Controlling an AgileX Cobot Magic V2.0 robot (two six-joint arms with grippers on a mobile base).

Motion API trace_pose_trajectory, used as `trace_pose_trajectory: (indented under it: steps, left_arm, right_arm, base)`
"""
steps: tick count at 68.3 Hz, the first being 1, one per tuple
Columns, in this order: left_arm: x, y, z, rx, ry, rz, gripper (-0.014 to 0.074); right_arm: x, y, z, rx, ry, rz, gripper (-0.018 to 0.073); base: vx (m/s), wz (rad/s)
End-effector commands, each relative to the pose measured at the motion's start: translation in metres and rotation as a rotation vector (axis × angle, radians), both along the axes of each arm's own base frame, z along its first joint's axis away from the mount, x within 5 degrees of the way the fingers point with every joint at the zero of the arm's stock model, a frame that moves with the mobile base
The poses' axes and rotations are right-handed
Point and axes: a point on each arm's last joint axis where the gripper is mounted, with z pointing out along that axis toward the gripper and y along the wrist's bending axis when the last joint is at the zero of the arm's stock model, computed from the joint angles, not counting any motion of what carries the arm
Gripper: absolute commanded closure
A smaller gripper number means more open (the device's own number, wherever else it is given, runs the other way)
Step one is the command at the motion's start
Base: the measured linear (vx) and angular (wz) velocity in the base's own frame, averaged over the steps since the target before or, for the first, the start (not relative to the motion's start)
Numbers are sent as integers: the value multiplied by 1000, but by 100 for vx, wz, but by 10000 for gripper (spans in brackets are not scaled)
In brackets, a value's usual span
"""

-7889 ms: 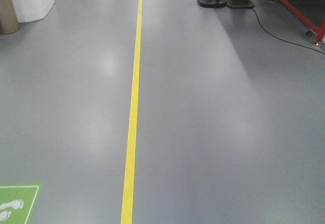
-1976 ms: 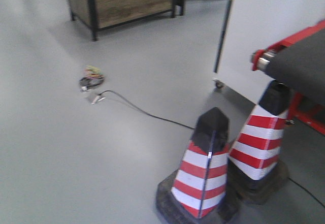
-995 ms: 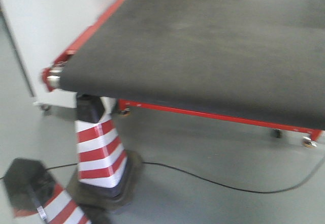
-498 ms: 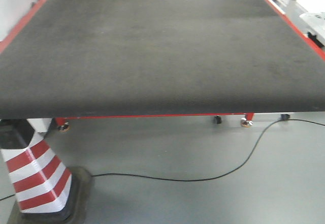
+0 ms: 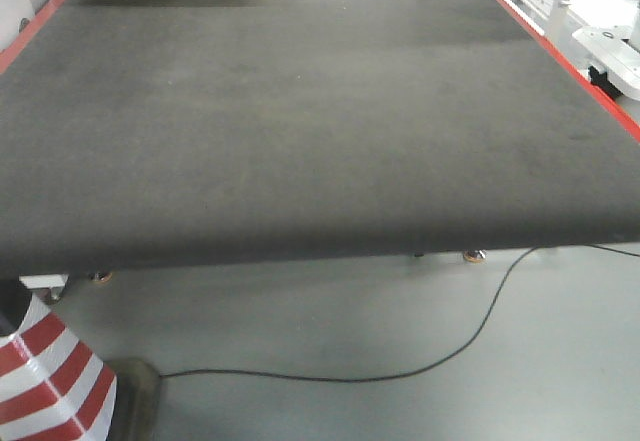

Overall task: Move and align brake pads A on conveyor
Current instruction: 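Turn toward the black conveyor belt and approach it, then lower the left gripper holding its brake pad onto the belt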

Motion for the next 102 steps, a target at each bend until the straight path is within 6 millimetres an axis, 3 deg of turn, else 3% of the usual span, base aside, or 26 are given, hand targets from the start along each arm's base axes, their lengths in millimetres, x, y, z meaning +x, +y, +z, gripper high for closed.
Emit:
trace_pose_trajectory:
  steps: [1,102]
  left_arm:
    - [4,-1,17,-23,-110,-2,603]
    - [4,-1,17,-23,-109,-2,603]
  right_arm:
    - [1,1,19,8,-122,12,569]
    - [1,1,19,8,-122,12,569]
  base:
    - [28,4]
    - [31,3]
